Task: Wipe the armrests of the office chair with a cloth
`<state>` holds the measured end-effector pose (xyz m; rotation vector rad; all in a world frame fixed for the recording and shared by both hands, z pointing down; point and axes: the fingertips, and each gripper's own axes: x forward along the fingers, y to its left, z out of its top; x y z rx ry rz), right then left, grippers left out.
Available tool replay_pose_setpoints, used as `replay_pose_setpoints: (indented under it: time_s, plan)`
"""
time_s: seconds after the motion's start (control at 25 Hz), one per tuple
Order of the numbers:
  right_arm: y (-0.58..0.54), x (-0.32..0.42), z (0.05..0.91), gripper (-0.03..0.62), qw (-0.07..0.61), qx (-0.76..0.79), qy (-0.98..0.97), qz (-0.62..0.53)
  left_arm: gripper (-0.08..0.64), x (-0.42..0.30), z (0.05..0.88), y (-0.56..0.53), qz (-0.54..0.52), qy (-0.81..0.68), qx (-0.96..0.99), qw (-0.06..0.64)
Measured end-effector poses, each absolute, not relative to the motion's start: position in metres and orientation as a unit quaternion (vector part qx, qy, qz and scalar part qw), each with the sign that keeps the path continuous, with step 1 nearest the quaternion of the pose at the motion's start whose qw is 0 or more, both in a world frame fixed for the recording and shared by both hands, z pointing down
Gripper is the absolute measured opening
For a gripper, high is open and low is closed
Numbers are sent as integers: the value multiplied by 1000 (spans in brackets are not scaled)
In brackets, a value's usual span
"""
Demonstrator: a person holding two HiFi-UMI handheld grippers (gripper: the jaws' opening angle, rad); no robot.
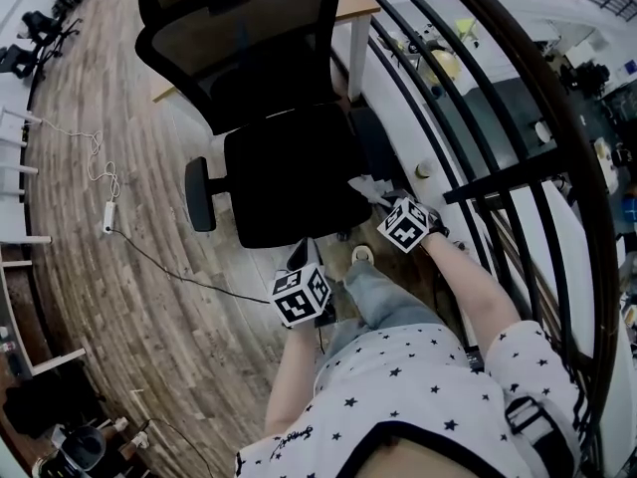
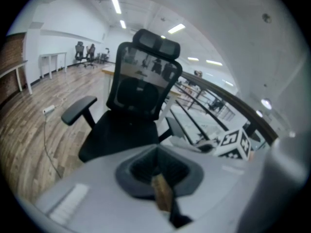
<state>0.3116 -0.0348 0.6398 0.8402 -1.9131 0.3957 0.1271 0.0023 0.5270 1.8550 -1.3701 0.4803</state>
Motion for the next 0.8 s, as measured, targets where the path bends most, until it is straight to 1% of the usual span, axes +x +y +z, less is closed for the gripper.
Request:
replay_pose_setpoints:
  time_s: [0.16, 0.44, 0.8]
  plan:
    - [-17, 293, 616, 31, 444, 365, -799, 174, 6, 117, 524, 18, 184, -541, 727, 380]
    - [22, 250, 579, 31, 349, 390, -825, 212, 6, 91, 522, 51, 173, -550, 728, 372]
    - [87, 214, 538, 31, 288, 388, -849, 213, 5, 71, 519, 106, 159, -561, 725, 367]
